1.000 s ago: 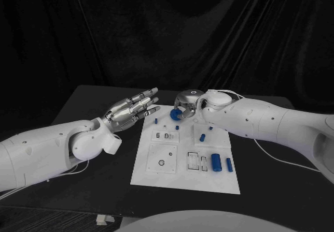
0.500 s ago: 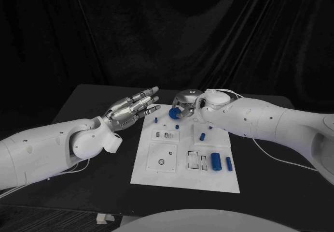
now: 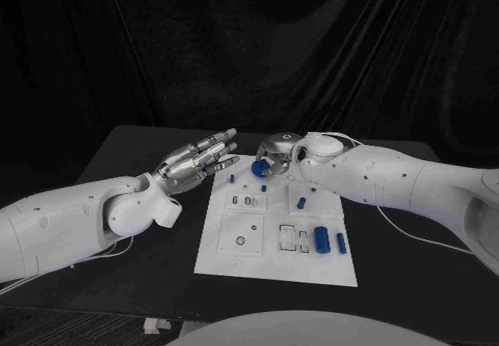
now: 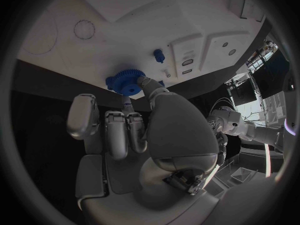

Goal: Assemble the parts on the task board

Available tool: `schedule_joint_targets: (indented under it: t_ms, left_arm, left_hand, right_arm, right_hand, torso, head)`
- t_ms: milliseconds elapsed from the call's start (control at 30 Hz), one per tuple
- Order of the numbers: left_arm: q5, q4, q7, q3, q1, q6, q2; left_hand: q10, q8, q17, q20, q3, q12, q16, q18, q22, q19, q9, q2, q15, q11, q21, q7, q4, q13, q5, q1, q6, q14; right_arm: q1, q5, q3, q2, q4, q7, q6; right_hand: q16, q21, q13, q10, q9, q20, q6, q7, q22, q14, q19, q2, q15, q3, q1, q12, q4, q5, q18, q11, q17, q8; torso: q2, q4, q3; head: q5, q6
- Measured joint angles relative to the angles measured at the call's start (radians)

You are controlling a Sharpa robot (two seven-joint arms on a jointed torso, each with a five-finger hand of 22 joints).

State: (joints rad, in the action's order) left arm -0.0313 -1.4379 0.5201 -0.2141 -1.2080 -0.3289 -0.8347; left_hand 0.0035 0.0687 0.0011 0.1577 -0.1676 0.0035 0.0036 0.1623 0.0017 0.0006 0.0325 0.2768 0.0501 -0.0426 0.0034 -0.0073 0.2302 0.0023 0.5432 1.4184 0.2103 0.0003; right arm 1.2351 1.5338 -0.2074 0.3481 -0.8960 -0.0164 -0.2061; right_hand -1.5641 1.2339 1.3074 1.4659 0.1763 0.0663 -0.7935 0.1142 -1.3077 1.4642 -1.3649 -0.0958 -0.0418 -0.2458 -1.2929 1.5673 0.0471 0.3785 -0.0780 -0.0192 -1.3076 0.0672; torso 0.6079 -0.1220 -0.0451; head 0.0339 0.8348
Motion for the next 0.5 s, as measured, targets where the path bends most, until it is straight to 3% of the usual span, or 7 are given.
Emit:
schedule_joint_targets:
  t_ms: [500]
  left_arm:
    - [0.0,0.004,-0.006,0.0,0.0,-0.002,0.004]
  left_hand:
    - [-0.004,0.002,0.0,0.0,0.0,0.0,0.0,0.0,0.0,0.0,0.001,0.0,0.0,0.004,0.0,0.006,-0.006,0.0,0.0,0.0,0.006,0.0]
  right_arm:
    - [-0.003,-0.002,0.0,0.004,-0.021,0.0,0.016]
  right_hand:
    - [0.008,-0.018,0.0,0.0,-0.001,0.004,-0.02,0.002,0.0,0.0,0.004,0.004,0.0,0.003,0.004,0.0,0.003,0.0,0.0,0.0,0.0,0.006]
  torso:
    - [0.0,-0.0003,0.0008]
  head:
    - [0.006,0.004]
